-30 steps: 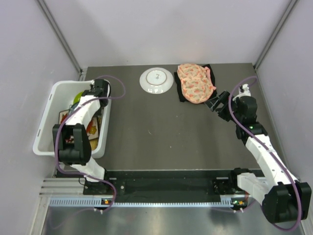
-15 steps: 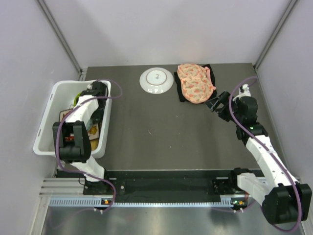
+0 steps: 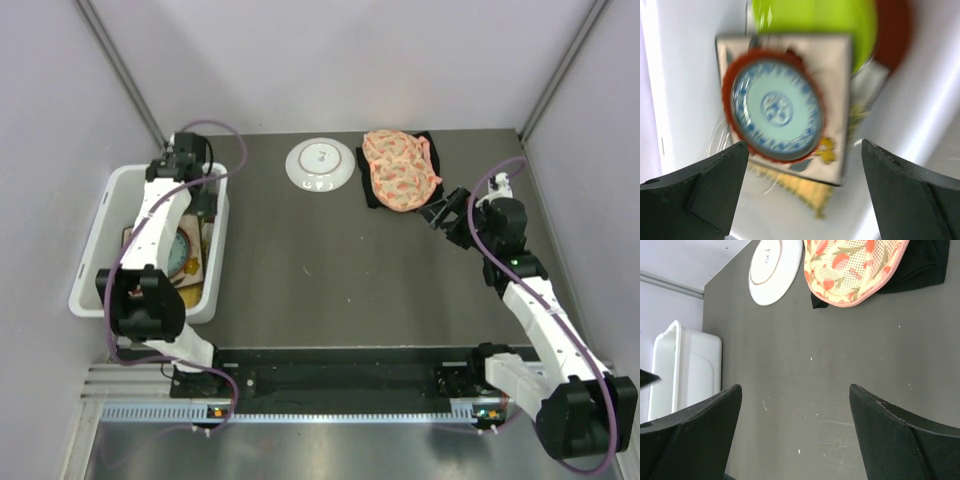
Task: Place the plates into the plastic bin on the countertop
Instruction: Place the plate in the plastic bin.
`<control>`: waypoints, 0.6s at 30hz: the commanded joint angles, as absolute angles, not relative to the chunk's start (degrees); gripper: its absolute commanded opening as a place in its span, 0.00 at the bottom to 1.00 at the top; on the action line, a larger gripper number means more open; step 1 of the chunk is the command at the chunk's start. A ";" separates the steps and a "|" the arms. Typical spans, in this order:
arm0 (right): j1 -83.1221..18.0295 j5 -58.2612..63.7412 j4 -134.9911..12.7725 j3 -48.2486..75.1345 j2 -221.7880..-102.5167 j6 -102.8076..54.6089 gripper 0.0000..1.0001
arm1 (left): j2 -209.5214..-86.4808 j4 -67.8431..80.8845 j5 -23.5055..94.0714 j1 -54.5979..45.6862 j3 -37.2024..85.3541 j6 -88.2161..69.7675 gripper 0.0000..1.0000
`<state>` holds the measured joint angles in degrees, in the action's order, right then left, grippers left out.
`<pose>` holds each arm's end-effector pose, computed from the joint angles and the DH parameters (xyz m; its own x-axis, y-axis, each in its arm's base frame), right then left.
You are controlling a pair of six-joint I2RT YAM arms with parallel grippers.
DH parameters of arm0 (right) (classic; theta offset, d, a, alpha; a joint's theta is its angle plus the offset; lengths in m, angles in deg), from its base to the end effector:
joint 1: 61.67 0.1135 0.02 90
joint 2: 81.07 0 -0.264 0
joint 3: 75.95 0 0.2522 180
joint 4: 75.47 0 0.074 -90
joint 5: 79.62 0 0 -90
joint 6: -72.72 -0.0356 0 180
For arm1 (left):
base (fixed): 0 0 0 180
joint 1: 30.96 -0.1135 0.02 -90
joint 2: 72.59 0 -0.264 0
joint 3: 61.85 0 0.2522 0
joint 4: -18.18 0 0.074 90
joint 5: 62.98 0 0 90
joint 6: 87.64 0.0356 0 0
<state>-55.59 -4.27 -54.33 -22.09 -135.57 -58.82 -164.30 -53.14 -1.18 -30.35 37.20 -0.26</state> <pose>0.2174 0.0322 0.2854 -0.4990 0.5921 -0.6328 -0.0068 0.7275 0.6860 0.3244 0.0134 0.3149 -0.8886 -0.0308 -0.4576 -0.2388 0.8830 0.4042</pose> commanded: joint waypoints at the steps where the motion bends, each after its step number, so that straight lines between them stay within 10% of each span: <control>1: -56.22 -3.95 -56.08 -22.11 -135.65 -57.98 0.88 | -160.05 -51.58 9.16 -26.31 48.49 -3.26 0.99; 18: -56.22 -1.40 -54.15 -22.11 -138.02 -56.22 0.88 | -203.52 -4.05 24.91 -9.16 75.20 -17.85 0.99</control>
<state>-55.59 -3.05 -54.04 -22.44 -137.01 -57.82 -196.19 -21.80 22.14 -8.45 71.17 -11.99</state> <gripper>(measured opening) 0.881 0.987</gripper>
